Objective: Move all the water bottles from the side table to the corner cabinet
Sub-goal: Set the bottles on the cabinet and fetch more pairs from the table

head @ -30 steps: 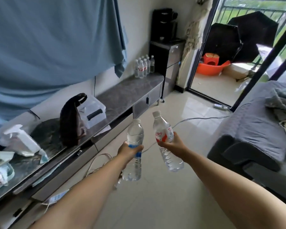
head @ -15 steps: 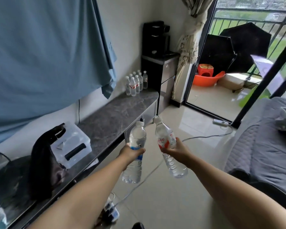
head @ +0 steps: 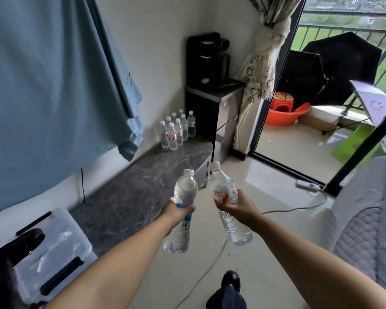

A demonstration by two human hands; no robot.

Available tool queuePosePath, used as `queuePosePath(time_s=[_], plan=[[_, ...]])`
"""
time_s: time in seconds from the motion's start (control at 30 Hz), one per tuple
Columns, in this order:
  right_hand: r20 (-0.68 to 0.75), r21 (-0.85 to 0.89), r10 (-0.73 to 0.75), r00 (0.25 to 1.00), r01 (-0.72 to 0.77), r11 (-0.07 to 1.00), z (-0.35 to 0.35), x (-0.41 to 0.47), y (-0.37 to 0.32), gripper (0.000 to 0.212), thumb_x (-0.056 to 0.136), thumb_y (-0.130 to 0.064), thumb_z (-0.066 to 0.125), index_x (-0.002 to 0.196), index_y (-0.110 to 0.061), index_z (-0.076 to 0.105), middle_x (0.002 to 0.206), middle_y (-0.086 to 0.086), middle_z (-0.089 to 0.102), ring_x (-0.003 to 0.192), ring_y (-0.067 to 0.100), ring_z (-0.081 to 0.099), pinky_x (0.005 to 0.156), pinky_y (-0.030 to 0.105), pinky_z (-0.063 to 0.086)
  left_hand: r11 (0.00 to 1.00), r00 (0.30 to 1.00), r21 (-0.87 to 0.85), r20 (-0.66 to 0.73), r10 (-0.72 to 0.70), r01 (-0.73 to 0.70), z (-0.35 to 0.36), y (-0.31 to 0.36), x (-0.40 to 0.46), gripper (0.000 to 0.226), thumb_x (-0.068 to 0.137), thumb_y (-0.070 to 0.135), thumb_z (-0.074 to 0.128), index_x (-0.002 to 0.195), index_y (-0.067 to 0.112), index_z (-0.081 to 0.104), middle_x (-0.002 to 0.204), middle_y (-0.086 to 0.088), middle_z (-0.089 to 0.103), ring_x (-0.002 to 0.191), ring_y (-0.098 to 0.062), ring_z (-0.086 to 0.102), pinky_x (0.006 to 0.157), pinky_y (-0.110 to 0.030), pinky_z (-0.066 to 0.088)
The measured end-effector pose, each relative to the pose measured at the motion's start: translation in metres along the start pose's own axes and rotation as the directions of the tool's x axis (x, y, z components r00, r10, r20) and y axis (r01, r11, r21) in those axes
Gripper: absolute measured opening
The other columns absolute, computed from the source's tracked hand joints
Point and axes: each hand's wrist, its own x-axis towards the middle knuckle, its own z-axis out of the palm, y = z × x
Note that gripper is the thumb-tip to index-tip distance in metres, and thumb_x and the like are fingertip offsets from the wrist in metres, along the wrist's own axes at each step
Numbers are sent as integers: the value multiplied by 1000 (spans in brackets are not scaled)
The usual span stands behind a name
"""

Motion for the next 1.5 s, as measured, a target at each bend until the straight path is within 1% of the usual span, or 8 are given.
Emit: queuePosePath(time_s=[0.27,0.43,0.77,1.0,1.13,1.3,1.4,1.5], plan=[[83,-39,37,996,-34,999,-79,182,0,57,74,-36,81,118,-11,56,105,9,70,93,26,69,87,47,57,998,994,-19,-85,-62,61,45,86,152,50,70,29,80,109,14,53,106,-7,65,98,-25,63,91,-38,52],[74,3,51,996,-51,999,-115,266,-13,50,75,-30,82,113,-15,54,98,3,68,83,15,66,68,27,54,994,990,-37,-86,-108,105,60,125,220,54,70,35,80,110,19,46,104,-3,59,101,-25,59,92,-38,50],[77,-19,100,992,-99,995,-124,449,-35,63,73,-26,83,121,-9,44,109,12,64,100,29,65,91,51,53,988,987,-54,-57,-148,144,53,180,386,60,78,25,77,127,11,45,102,-1,57,93,-18,55,80,-30,42],[81,-49,147,986,-143,988,-120,581,-65,64,71,-23,83,119,-11,43,109,13,62,100,30,64,90,53,53,974,975,-68,-26,-219,216,33,229,501,72,82,27,74,139,12,33,127,-8,53,104,-21,52,87,-32,42],[105,-106,174,979,-163,981,-111,640,-69,64,70,-23,83,119,-15,44,107,10,63,100,29,63,91,53,53,965,969,-97,-30,-247,243,30,245,549,58,81,17,73,128,12,39,109,-2,50,99,-19,49,83,-30,39],[118,-139,168,979,-152,979,-94,710,-61,61,68,-27,84,115,-18,46,105,5,65,97,27,64,87,51,54,955,953,-87,-85,-290,283,39,246,603,31,78,-3,69,78,18,46,85,-4,54,93,-23,52,79,-30,42],[127,-154,151,980,-131,979,-81,754,-49,63,70,-28,84,121,-17,49,108,4,65,98,26,64,85,45,55,954,939,-115,-177,-293,276,49,243,637,41,75,2,74,112,6,57,111,-15,63,106,-31,60,92,-40,50],[133,-160,143,981,-122,980,-65,801,-30,64,71,-30,83,124,-17,50,113,3,65,101,23,63,84,40,53,940,905,-215,-280,-321,266,62,229,678,36,73,1,75,104,8,58,101,-12,68,96,-29,64,80,-34,52]])
